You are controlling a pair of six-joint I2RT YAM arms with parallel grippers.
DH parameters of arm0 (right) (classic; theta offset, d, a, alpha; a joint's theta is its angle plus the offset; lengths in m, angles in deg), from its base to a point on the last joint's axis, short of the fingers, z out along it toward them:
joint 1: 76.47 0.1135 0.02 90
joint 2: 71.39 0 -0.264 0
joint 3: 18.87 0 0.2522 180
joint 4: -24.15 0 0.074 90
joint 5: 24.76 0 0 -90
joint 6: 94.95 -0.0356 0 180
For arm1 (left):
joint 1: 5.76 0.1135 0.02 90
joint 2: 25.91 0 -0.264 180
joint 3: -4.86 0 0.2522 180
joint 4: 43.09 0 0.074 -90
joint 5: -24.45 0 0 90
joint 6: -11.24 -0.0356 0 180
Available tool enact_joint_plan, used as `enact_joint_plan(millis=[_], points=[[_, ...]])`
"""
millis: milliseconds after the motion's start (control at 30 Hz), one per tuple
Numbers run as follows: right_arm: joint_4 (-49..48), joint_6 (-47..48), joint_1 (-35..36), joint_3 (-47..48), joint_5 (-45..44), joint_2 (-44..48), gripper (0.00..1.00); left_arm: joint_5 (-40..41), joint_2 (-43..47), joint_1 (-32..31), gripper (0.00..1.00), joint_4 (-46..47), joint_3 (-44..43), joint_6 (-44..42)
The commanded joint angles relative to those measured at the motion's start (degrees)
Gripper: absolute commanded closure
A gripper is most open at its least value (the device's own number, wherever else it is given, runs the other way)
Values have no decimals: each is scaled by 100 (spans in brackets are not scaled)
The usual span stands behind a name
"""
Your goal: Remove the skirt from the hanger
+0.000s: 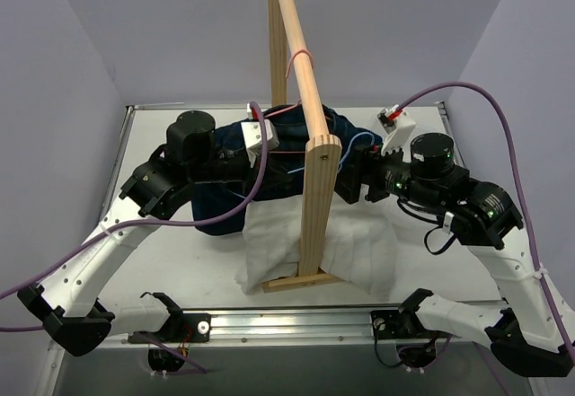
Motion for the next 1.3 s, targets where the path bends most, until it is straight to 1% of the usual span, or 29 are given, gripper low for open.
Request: enact_joint_plan(millis=[0,133,233,367,567,600,700,767,833,867,900,933,967,1000,1033,1100,1200,1233,1267], points=[[548,-57,17,262,-852,252,30,458,376,19,98,573,-82,344],[776,-250,26,96,-1187,630,28,406,350,19,98,608,-126,362],[890,-399,26,-203,-1573,868,28,318,359,10,98,661,-82,397],[874,-602,26,-677,-1759,1184,28,239,420,19,98,802,23,590],[935,-812,26,-1179,-2101,1456,30,169,578,19,98,995,-47,800],[900,-813,26,-1223,-2119,1475,30,134,605,19,98,1047,-56,923],[829,-865,26,-1285,-2304,1493,31,107,631,19,98,1013,-117,924],[768,-900,26,-1276,-2365,1466,33,90,649,19,98,969,-135,924],[733,-936,26,-1285,-2418,1449,43,81,684,19,98,969,-109,924],[741,-945,26,-1302,-2453,1448,51,81,710,19,98,960,-100,950],[820,-1023,26,-1302,-2532,1440,70,133,728,10,98,951,-100,985],[855,-1085,26,-1302,-2750,1457,83,133,763,19,98,943,-91,1003],[891,-1137,26,-1293,-2891,1457,93,142,789,19,98,977,-82,1029],[926,-1234,26,-1285,-3023,1475,100,142,807,19,98,995,-73,1099],[970,-1252,26,-1293,-3181,1501,100,142,851,19,98,1004,-56,1126],[953,-1261,26,-1311,-3227,1527,100,177,877,19,98,1048,-56,1257],[961,-1340,26,-1302,-3341,1598,100,423,974,28,98,1241,41,1512],[970,-1384,26,-1293,-3385,1641,100,502,1061,28,98,1337,93,1600],[970,-1393,26,-1293,-3429,1677,100,703,1123,28,98,1634,285,1827]])
